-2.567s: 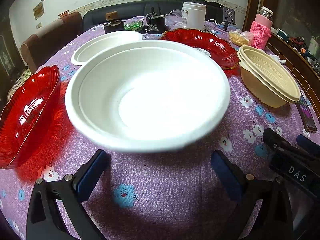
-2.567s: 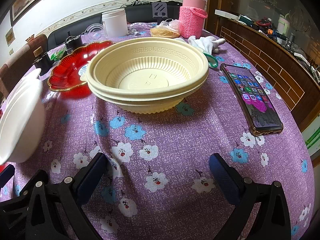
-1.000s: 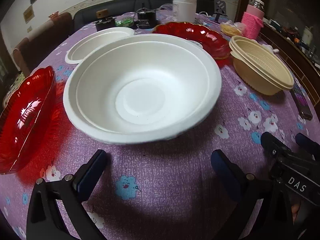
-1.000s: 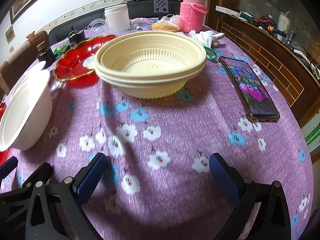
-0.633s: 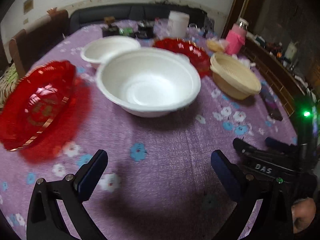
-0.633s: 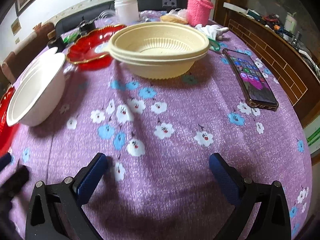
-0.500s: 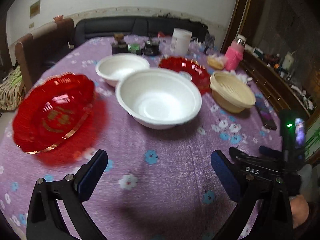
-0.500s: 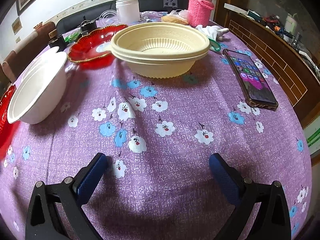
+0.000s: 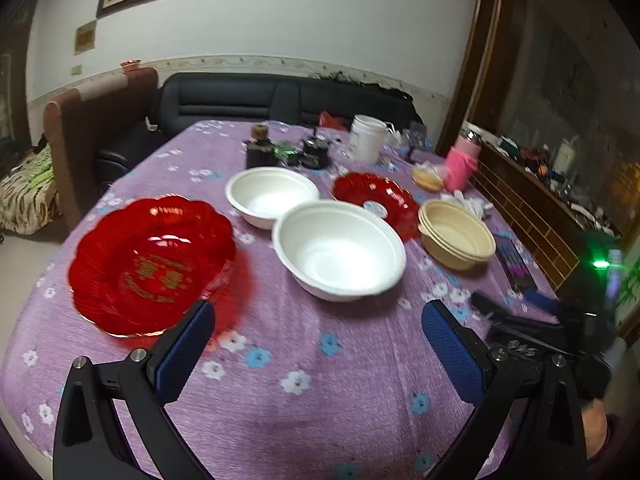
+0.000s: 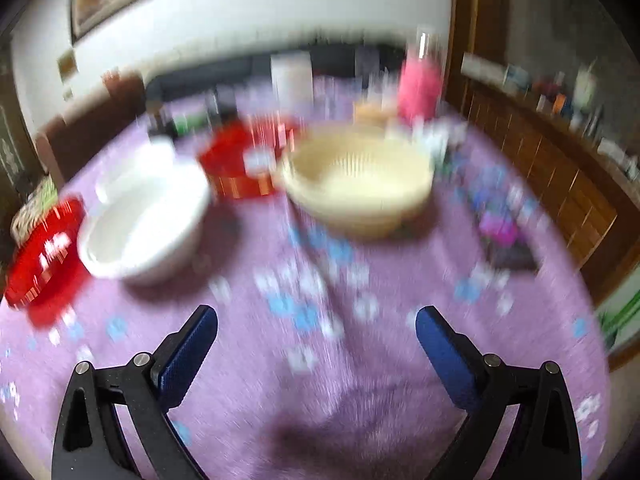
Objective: Organize plates and bowls
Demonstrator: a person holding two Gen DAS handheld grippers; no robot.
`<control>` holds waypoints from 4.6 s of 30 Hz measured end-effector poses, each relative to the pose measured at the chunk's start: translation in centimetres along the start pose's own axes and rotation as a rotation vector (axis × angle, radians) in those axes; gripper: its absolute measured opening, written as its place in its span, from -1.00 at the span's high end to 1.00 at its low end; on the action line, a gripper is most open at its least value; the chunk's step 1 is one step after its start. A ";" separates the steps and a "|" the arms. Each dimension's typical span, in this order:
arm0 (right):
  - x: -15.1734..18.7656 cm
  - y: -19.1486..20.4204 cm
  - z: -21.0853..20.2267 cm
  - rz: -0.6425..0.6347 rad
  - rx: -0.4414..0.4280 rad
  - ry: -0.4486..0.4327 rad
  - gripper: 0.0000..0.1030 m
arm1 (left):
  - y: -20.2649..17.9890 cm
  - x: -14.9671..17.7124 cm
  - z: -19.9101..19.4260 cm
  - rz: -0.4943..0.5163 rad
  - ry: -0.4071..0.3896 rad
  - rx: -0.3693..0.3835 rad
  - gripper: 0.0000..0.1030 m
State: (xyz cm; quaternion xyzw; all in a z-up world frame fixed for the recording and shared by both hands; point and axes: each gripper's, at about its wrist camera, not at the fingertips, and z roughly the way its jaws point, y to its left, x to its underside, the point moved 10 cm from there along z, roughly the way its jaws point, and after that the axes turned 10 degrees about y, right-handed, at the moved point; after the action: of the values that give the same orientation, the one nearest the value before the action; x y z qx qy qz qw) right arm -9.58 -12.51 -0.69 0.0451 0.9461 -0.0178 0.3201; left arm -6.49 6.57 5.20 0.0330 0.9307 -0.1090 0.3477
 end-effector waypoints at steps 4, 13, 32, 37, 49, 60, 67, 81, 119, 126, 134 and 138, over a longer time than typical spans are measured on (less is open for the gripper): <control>-1.3 2.3 -2.2 -0.026 0.007 -0.079 -0.96 | 1.3 -0.4 -1.0 -0.031 -0.013 0.000 -1.00; 0.4 8.1 -2.6 -0.151 -0.048 -0.055 -0.96 | 4.0 -0.2 -3.4 -0.075 -0.057 -0.018 -1.00; 1.0 20.5 -2.1 -0.238 -0.465 0.090 -0.97 | 23.5 1.6 -7.7 -0.431 -0.092 -0.266 -1.00; 0.7 24.3 -0.6 -0.200 -0.557 0.180 -0.97 | 26.7 1.2 -5.9 -0.471 -0.049 -0.262 -1.00; -1.2 29.2 4.9 -0.158 -0.488 0.260 -0.69 | 29.0 -1.1 3.8 -0.473 0.151 -0.208 -0.92; -1.0 30.9 6.5 -0.211 -0.427 0.263 0.17 | 27.3 -0.2 8.5 -0.430 0.277 -0.149 0.53; -1.4 30.3 5.9 -0.219 -0.440 0.238 0.47 | 26.5 -0.8 5.9 -0.414 0.227 -0.170 0.53; 0.9 31.0 2.5 -0.295 -0.456 0.177 0.47 | 26.0 0.4 1.5 -0.360 0.144 -0.260 0.53; 1.6 21.1 -5.2 -0.292 -0.427 -0.037 -0.32 | 17.0 -1.1 -3.2 -0.306 0.036 -0.189 -0.58; -0.5 11.8 -2.2 -0.090 -0.338 0.005 -0.32 | 12.4 -0.9 -0.8 -0.233 0.095 -0.147 -0.58; -1.2 7.7 2.6 0.089 -0.376 0.127 -0.32 | 7.1 -0.6 1.7 -0.140 0.146 -0.100 -0.58; -2.2 10.3 5.4 0.148 -0.463 0.206 -0.32 | 5.5 -0.2 2.0 -0.110 0.166 -0.090 -0.58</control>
State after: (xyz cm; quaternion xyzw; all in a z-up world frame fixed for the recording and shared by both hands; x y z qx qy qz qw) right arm -3.57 -2.78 -3.69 0.0415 0.9467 0.2272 0.2245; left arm -4.26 11.52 2.86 -0.0249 0.9607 -0.0828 0.2639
